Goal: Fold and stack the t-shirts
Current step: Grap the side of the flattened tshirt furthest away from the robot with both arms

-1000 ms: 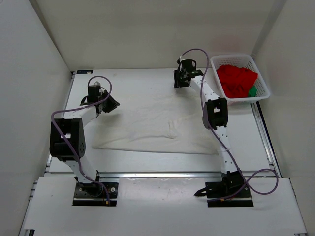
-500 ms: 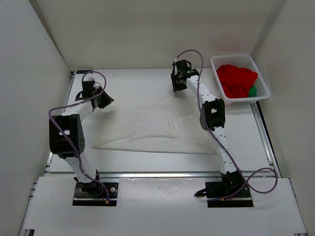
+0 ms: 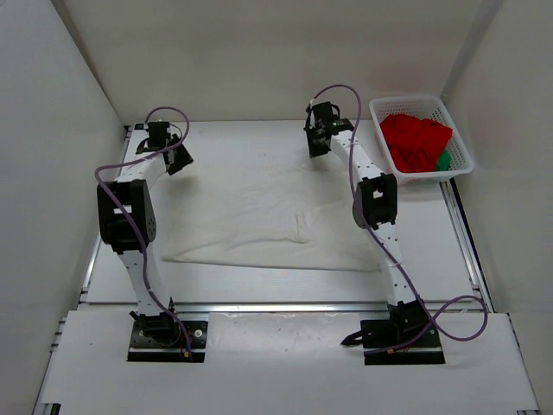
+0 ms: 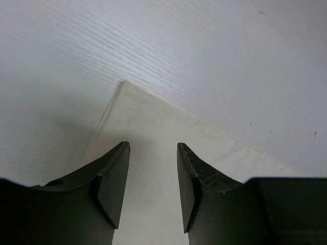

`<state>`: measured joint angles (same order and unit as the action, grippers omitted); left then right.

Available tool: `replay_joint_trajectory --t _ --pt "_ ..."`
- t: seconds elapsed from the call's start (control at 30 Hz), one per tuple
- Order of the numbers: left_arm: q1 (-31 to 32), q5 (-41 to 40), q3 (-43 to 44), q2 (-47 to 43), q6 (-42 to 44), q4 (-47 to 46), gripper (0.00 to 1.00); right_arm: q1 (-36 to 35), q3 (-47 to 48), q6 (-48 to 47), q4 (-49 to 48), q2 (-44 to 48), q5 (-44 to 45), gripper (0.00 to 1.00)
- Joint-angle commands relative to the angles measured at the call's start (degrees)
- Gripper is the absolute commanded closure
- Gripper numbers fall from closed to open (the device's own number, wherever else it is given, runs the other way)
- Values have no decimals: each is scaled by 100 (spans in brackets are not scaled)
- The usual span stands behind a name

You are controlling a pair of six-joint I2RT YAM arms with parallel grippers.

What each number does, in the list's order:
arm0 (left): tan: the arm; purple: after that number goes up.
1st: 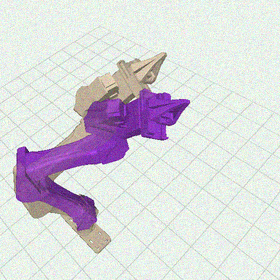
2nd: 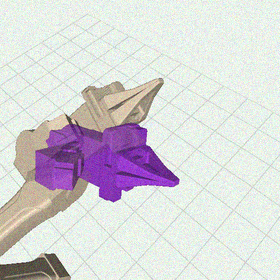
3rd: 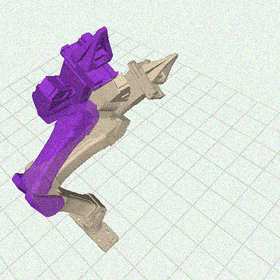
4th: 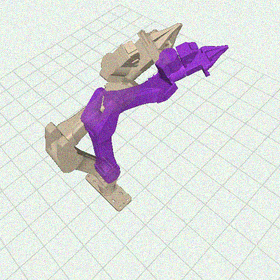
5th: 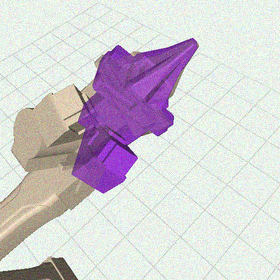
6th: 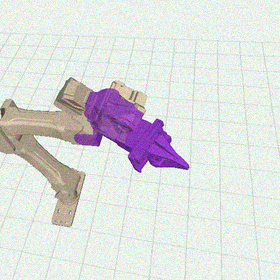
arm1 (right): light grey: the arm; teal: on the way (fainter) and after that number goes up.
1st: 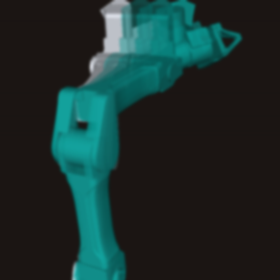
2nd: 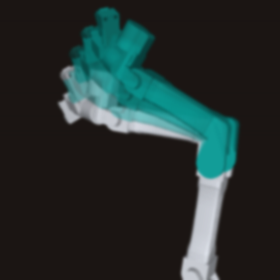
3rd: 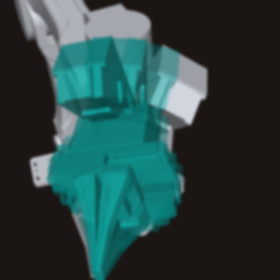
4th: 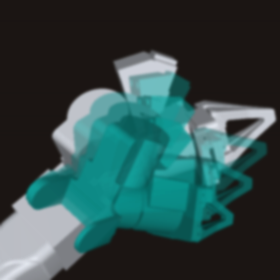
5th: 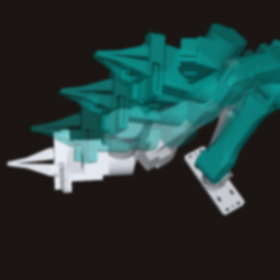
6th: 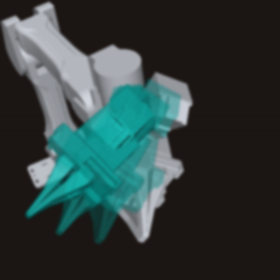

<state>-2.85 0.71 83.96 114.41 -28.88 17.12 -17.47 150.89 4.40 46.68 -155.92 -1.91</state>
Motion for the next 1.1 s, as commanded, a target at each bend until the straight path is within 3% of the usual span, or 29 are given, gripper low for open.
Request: replay_joint_trajectory --t 0.0,0.4,0.67,0.83,1.07 --pt "4 -616 637 282 488 580 47 147 231 -132 130 509 60 100" --pt "-137 -484 2131 1618 550 1266 43 376 -446 -212 703 2020 -178 99" --pt "-128 -423 2844 2103 454 1557 45 376 -771 -142 861 2285 -222 100" --pt "-146 -300 3144 2261 471 1733 58 350 -754 -71 887 2294 -222 100" --pt "-163 -282 2985 2139 463 1680 85 552 -1017 -133 1010 2478 -125 100"
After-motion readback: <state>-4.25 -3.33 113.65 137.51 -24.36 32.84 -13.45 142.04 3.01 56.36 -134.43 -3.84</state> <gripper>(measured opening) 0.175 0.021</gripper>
